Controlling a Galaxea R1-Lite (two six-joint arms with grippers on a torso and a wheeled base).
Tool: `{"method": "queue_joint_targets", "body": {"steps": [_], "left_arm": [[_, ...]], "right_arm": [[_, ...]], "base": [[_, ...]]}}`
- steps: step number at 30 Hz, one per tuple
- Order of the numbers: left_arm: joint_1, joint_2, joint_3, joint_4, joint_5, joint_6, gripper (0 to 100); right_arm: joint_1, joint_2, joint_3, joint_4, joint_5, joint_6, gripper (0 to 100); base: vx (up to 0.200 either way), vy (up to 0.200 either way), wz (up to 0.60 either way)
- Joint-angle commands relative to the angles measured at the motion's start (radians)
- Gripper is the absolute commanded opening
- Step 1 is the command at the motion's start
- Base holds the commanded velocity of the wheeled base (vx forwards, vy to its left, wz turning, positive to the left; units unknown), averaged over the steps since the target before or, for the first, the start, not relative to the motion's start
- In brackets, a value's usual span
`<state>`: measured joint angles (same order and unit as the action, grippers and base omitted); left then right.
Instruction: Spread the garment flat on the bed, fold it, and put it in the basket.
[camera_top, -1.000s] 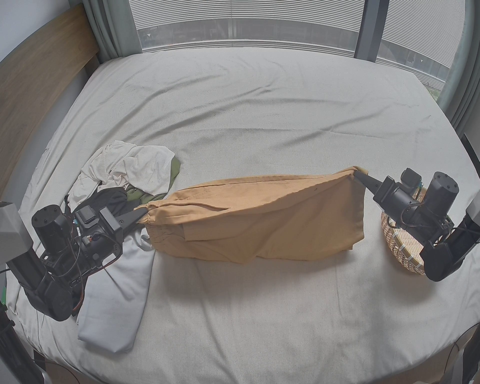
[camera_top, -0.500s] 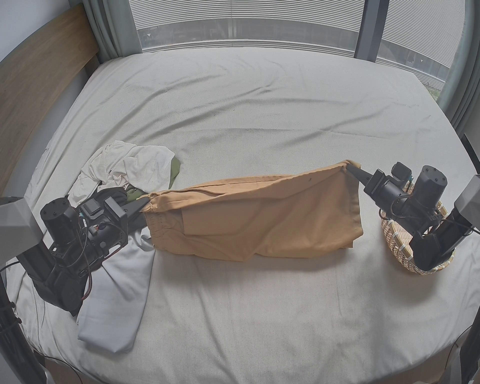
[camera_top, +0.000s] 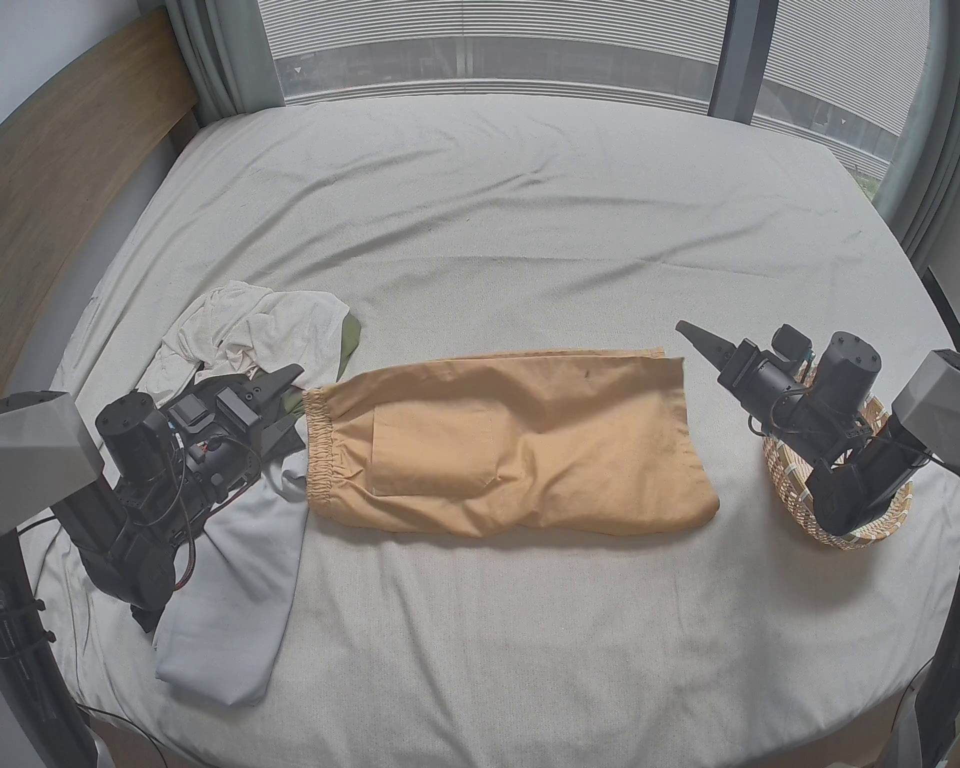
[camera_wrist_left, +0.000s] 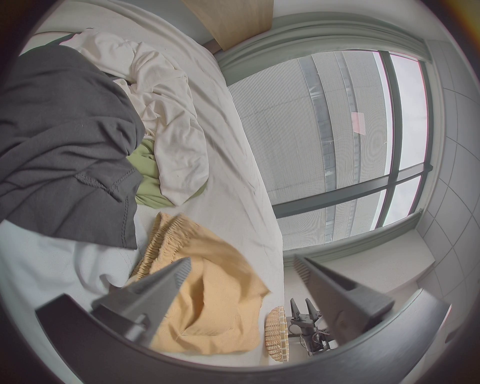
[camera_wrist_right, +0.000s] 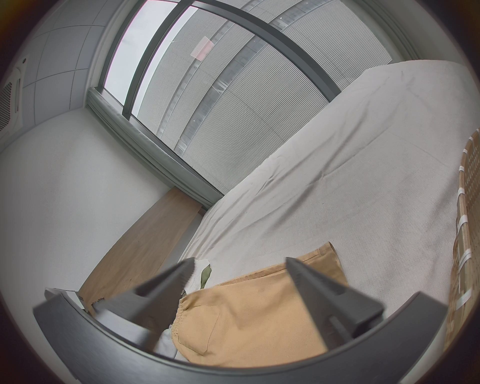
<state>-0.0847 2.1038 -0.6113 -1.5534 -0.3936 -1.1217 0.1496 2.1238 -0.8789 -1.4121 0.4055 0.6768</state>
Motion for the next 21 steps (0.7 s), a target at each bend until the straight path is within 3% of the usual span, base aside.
{"method": "queue_joint_targets", "body": {"steps": [1,12,19,21], "left_arm": [[0.016,0.004,-0.015,-0.002,0.015,-0.003,100],[-0.015,-0.053,0.025,-0.002,0.012,0.006,100],[-0.040,-0.131,0.084,-0.001,-0.022,0.017,100],[-0.035,-0.165,0.122,-0.001,-0.071,0.072,100]], "right_arm": [[-0.002,0.007,0.011,-0.005,-0.004,-0.002,100],[0.018,-0.101,0.210,-0.010,-0.004,-0.003,100],[0.108,-0.193,0.402,-0.013,-0.033,-0.002,100],[0.153,-0.231,0.452,-0.011,-0.056,-0.002,100]], "base": [[0.000,0.000,0.00],[0.000,0.000,0.00],[0.000,0.000,0.00],[0.000,0.000,0.00]]}}
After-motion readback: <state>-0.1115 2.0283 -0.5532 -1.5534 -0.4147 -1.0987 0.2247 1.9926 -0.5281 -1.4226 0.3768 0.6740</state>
